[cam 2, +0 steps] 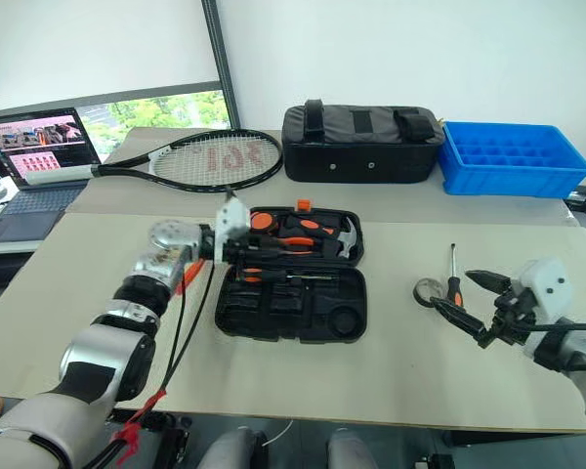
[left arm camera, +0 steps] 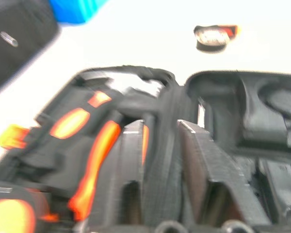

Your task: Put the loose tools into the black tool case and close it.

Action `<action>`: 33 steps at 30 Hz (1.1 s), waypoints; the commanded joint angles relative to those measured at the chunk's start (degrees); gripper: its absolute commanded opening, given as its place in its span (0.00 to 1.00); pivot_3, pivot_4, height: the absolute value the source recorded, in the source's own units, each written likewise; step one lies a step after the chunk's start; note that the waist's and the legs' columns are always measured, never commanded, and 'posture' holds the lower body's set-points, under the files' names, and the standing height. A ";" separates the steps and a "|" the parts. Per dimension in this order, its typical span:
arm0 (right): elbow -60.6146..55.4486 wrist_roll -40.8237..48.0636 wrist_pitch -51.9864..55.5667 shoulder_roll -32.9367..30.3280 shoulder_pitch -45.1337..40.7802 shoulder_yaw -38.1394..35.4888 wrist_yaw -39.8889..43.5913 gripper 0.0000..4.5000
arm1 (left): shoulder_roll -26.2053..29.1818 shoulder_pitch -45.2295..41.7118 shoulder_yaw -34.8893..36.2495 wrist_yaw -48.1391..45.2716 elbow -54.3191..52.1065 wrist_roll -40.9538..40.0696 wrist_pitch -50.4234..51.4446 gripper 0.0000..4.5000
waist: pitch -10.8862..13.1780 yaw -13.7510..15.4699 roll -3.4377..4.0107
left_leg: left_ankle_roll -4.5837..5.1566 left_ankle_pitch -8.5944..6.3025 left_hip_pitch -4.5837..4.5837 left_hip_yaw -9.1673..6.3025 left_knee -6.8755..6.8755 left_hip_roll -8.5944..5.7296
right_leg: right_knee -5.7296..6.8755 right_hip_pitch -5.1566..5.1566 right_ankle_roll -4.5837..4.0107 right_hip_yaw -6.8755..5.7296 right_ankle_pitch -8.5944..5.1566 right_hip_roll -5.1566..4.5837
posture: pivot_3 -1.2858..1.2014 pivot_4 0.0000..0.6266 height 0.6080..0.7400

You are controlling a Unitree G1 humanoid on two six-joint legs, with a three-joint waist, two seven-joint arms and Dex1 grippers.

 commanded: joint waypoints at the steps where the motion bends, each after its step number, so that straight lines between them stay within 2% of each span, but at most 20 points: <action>1: 0.78 -6.96 5.24 0.69 -0.37 1.84 -10.22 1.00 | 5.97 3.32 3.25 -4.48 -20.12 -9.22 14.65 0.55 | -0.10 -0.03 0.21 | 0.00 0.00 -0.06 -0.04 -0.01 0.01 | -0.03 -0.01 -0.02 -0.01 0.01 0.00 | 0.52 0.24 0.76; 2: 1.00 -7.30 6.41 1.29 -0.59 1.88 -11.67 1.00 | 7.56 4.56 3.55 -5.07 -25.12 -11.27 18.85 0.59 | -0.08 -0.06 0.22 | 0.00 0.00 -0.06 -0.04 0.00 0.02 | 0.00 -0.04 -0.07 -0.01 0.03 0.00 | 0.52 0.24 0.76; 3: 1.23 -7.05 7.28 2.09 -0.98 1.61 -12.75 1.00 | 9.17 5.74 3.61 -5.53 -29.48 -13.05 22.75 0.71 | -0.09 -0.08 0.24 | 0.00 0.00 -0.06 -0.04 -0.02 0.02 | -0.01 -0.04 -0.09 -0.02 0.03 0.01 | 0.52 0.24 0.76; 6: 1.53 -6.70 9.64 3.46 -1.57 1.01 -14.61 1.00 | 13.43 8.71 3.36 -5.97 -38.70 -16.47 30.66 0.95 | -0.08 -0.02 0.29 | 0.00 0.00 -0.03 -0.07 -0.01 0.02 | -0.02 0.01 -0.10 -0.02 0.01 0.00 | 0.52 0.24 0.76; 7: 1.58 -6.68 10.14 3.67 -1.64 0.92 -14.95 1.00 | 14.43 9.39 3.28 -5.87 -40.66 -17.19 32.32 0.99 | -0.08 0.01 0.29 | 0.00 0.00 -0.02 -0.07 0.01 0.01 | -0.03 0.05 -0.09 -0.01 0.00 -0.01 | 0.52 0.24 0.76; 11: 2.02 -6.58 11.70 5.59 -2.00 1.90 -16.49 1.00 | 20.30 12.09 3.72 -6.49 -49.07 -19.87 37.89 0.99 | -0.03 -0.09 0.28 | -0.01 0.01 0.08 -0.11 0.03 0.02 | -0.06 0.16 0.06 -0.02 -0.11 0.00 | 0.52 0.24 0.76; 20: 4.26 -8.19 11.78 6.61 -3.65 2.81 -18.49 1.00 | 23.02 13.23 4.04 -4.73 -57.03 -24.59 42.35 0.99 | -0.01 -0.06 0.27 | -0.01 0.01 0.05 -0.14 0.03 0.01 | -0.10 0.16 0.11 -0.03 -0.16 0.01 | 0.52 0.24 0.76; 23: 4.77 -8.12 11.45 6.92 -4.06 2.77 -18.71 0.84 | 23.79 13.71 3.96 -4.95 -57.13 -25.17 42.11 1.00 | 0.01 -0.10 0.24 | 0.00 0.01 0.05 -0.15 0.02 0.01 | -0.10 0.16 0.10 -0.03 -0.16 0.01 | 0.52 0.24 0.76; 31: 5.11 -8.26 10.90 7.00 -4.50 2.16 -19.10 0.23 | 24.29 14.03 3.75 -6.13 -55.58 -24.84 40.28 1.00 | 0.04 -0.18 0.23 | -0.01 0.01 0.04 -0.15 0.02 0.00 | -0.12 0.16 0.10 -0.02 -0.16 0.00 | 0.52 0.24 0.76; 33: 5.37 -8.59 10.47 6.84 -4.73 1.70 -19.49 0.20 | 24.26 14.19 3.94 -5.98 -55.07 -24.64 39.84 1.00 | 0.04 -0.19 0.23 | -0.01 0.01 0.05 -0.14 0.02 0.00 | -0.12 0.15 0.10 -0.02 -0.16 0.01 | 0.52 0.24 0.76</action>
